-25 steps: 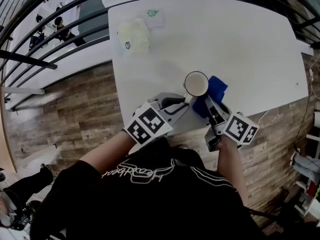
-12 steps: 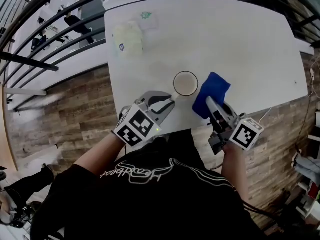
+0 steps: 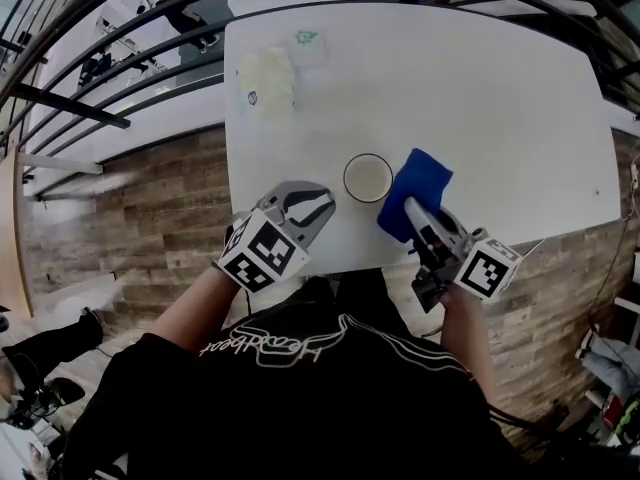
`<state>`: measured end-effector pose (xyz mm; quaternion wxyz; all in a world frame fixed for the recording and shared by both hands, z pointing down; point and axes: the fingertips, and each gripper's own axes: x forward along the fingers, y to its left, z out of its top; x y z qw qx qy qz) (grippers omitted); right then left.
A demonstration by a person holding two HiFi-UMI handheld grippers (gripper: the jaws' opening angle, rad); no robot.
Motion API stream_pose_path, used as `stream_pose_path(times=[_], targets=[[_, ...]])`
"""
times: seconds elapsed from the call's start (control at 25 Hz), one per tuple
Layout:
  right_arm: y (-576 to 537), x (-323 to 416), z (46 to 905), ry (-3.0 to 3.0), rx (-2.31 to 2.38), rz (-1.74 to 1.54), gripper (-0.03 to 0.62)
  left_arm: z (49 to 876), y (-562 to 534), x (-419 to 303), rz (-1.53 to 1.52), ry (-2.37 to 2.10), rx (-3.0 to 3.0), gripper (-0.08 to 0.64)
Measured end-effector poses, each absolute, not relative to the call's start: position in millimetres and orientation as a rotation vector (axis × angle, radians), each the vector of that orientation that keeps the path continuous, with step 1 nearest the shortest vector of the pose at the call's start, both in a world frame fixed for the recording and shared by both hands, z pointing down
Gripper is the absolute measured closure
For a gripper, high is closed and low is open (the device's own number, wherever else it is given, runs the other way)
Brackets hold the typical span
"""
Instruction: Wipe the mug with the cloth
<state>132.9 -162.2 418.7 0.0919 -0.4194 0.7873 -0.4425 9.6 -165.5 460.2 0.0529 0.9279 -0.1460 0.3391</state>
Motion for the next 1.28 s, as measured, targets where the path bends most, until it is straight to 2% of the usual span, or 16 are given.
stream_pose_path(times=[0.84,1.28], targets=[[-194,123,473,2.583,-1.334,-1.505,0.531,464,-184,9,0.989,-0.505,2.814,0.495],[-195,146,420,2.589,-1.123,-1.343,0.531,460,-190,5,1.08,-0.485,2.859,0.495]])
